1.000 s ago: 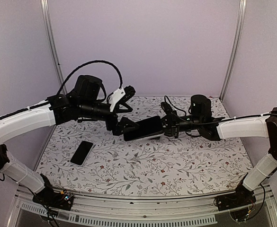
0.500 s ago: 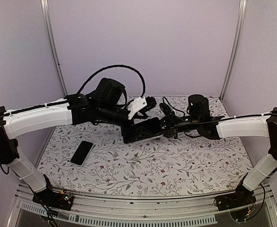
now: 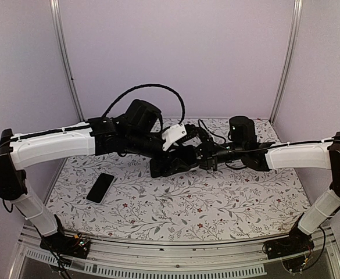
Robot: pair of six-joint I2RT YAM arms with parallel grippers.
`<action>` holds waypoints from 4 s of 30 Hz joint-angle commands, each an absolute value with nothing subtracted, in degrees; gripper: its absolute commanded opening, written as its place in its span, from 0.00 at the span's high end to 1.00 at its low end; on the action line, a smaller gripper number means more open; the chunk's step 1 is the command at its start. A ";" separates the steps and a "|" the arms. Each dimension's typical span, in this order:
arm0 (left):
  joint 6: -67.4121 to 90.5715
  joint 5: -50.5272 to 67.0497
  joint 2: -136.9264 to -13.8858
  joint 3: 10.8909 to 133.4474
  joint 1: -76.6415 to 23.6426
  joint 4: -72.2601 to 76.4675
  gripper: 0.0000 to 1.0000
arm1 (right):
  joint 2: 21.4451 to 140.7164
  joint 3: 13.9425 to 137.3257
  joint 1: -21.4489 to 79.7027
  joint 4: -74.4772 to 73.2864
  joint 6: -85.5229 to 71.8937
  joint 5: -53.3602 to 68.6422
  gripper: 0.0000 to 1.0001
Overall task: Take the phone out of the phone case
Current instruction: Remove the phone case from the phone, then place the phone case at the corner of the board.
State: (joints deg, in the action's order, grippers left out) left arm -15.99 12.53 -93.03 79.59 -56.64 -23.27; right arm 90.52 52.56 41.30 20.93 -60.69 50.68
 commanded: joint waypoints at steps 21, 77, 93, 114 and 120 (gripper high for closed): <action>-14.40 10.16 -96.88 84.19 -57.72 -23.38 0.51 | 86.50 54.88 41.93 18.30 -56.75 47.23 1.00; 16.62 -10.74 -68.97 60.38 -55.87 0.18 0.65 | 54.91 32.49 20.44 4.13 -56.86 4.74 1.00; 19.71 -9.30 -64.84 58.44 -54.67 -4.28 0.65 | 67.46 30.49 -8.39 14.69 -53.70 17.35 1.00; 21.54 -8.56 -62.60 59.28 -54.67 -7.48 0.66 | 91.35 35.50 -16.62 27.09 -57.60 19.23 1.00; 22.02 -8.41 -62.57 59.59 -54.67 -7.67 0.65 | 95.20 34.98 -16.69 29.58 -59.36 19.82 0.92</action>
State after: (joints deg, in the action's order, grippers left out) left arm 21.30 -8.99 -64.16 58.33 -55.33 -9.17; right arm 92.95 34.46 -16.47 25.78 -57.74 18.72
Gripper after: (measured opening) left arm 0.751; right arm 0.095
